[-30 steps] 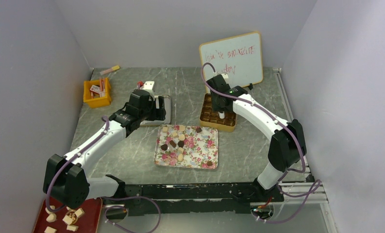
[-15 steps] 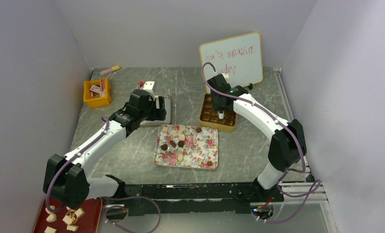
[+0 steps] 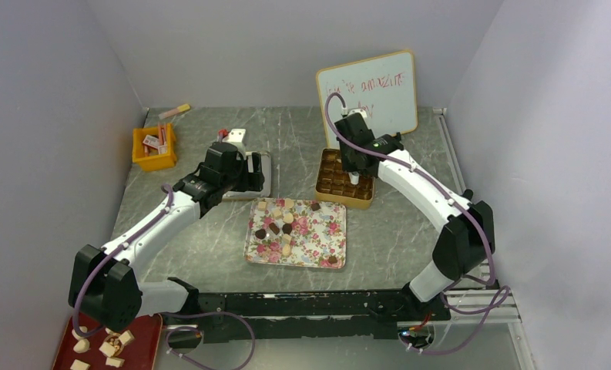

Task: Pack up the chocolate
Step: Place the fake chocolate in the packing box, then pick up the fake chocolate from the plate.

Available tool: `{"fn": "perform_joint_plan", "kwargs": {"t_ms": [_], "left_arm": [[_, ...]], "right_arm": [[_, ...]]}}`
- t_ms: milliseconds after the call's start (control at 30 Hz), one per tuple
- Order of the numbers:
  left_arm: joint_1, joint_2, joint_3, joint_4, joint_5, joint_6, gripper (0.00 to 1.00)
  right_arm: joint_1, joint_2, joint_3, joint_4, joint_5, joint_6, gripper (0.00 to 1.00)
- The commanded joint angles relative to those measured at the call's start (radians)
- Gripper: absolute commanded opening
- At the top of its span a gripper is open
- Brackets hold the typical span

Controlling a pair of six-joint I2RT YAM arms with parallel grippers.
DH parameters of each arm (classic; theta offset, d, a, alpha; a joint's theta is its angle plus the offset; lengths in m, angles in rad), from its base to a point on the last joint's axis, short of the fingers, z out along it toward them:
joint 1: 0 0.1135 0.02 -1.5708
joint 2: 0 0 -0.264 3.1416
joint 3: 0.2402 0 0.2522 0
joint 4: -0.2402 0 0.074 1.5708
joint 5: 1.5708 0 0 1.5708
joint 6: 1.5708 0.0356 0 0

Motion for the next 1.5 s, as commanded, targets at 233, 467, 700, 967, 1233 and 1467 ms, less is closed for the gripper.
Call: {"fn": "perform_joint_plan", "kwargs": {"t_ms": [233, 467, 700, 967, 1233, 1467], "left_arm": [[-0.005, 0.001, -0.013, 0.037, 0.008, -0.017, 0.82], [-0.010, -0.010, -0.042, 0.043, 0.005, -0.033, 0.82], [-0.019, -0.016, -0.055, 0.045, 0.002, -0.046, 0.82], [-0.026, -0.016, -0.046, 0.032, -0.009, -0.040, 0.82], [-0.026, -0.004, -0.033, 0.028, -0.012, -0.030, 0.82], [-0.026, -0.002, -0.030, 0.026, -0.014, -0.022, 0.82]], "right_arm": [[0.166, -0.147, 0.060, -0.083, -0.049, -0.025, 0.08], [0.408, -0.218, -0.017, -0.136, -0.018, 0.050, 0.08], [0.535, -0.237, -0.119, -0.143, 0.014, 0.074, 0.08], [0.592, -0.203, -0.180, -0.109, 0.014, 0.069, 0.19], [0.603, -0.159, -0.166, -0.087, -0.014, 0.054, 0.30], [0.610, -0.132, -0.146, -0.078, -0.016, 0.042, 0.33]]}}
